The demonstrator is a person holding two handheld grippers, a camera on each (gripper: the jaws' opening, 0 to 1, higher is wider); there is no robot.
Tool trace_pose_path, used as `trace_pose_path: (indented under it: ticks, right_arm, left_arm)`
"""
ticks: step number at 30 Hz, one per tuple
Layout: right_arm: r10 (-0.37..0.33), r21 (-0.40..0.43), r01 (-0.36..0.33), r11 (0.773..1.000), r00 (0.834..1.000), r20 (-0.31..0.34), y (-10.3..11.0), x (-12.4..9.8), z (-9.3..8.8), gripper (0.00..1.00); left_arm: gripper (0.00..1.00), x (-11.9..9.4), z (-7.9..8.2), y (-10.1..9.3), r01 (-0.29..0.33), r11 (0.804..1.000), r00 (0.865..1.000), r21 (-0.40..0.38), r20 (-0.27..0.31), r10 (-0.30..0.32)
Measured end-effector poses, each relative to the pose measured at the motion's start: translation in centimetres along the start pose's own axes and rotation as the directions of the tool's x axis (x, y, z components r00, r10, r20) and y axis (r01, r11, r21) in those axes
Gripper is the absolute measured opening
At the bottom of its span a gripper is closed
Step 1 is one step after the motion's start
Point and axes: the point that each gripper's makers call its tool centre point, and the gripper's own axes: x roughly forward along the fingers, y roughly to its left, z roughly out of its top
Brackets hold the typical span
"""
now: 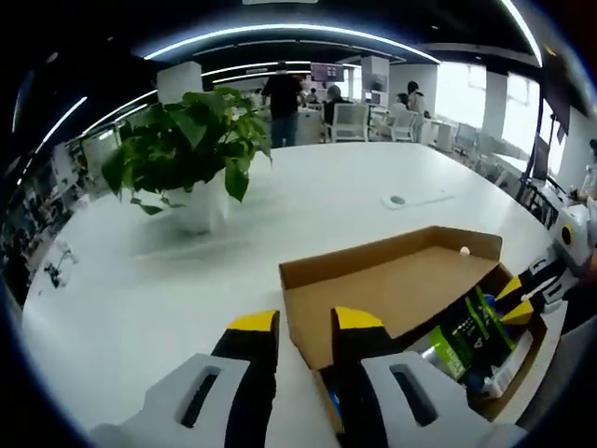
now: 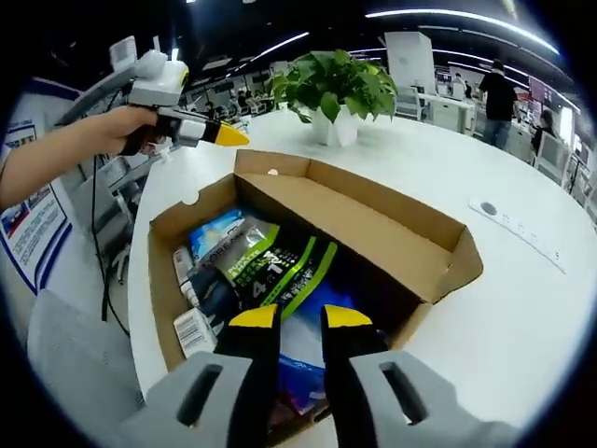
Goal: Operate the shoe box by opening the lid, removing the specified soft item, and placing it in the target area until the item is outside and the box remains undamaged.
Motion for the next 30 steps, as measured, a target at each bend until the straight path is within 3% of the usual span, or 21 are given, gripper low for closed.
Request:
trace_pose_path:
  ticks: [10, 13, 16, 20, 22, 30]
  right_arm:
    - [0.004, -0.022, -0.005, 1.0, 1.0, -0.03, -0.9, 2.0, 0.9, 0.17]
    - [0.018, 0.056, -0.016, 0.998, 0.999, -0.039, -0.7, 2.6, 1.0, 0.16]
    - [0.024, 0.067, -0.021, 0.998, 0.999, -0.037, -0.5, 2.8, 1.1, 0.11]
    - [0.018, 0.03, -0.016, 0.999, 0.999, -0.047, -0.2, 2.7, 1.0, 0.08]
    - [0.021, 0.032, -0.02, 0.999, 0.999, -0.048, -0.1, 2.5, 1.1, 0.02]
    - [-0.005, -0.021, 0.004, 1.0, 0.997, -0.071, -0.4, 2.3, 0.8, 0.0]
  left_arm:
    - [0.24, -2.6, -2.0, -2.1, 0.045, 0.999, 0.999, -0.005, -0.018, -0.045]
    - [0.25, -3.2, -2.8, -3.1, 0.06, 0.998, 0.998, 0.008, -0.031, -0.059]
    - [0.26, -3.4, -3.7, -4.0, 0.078, 0.997, 0.996, 0.013, -0.049, -0.077]
    - [0.27, -3.8, -5.0, -5.5, 0.11, 0.993, 0.99, 0.033, -0.088, -0.107]
    - [0.27, -3.8, -5.8, -6.1, 0.127, 0.99, 0.986, 0.054, -0.117, -0.12]
    - [0.28, -3.2, -7.8, -8.2, 0.181, 0.982, 0.969, 0.057, -0.182, -0.168]
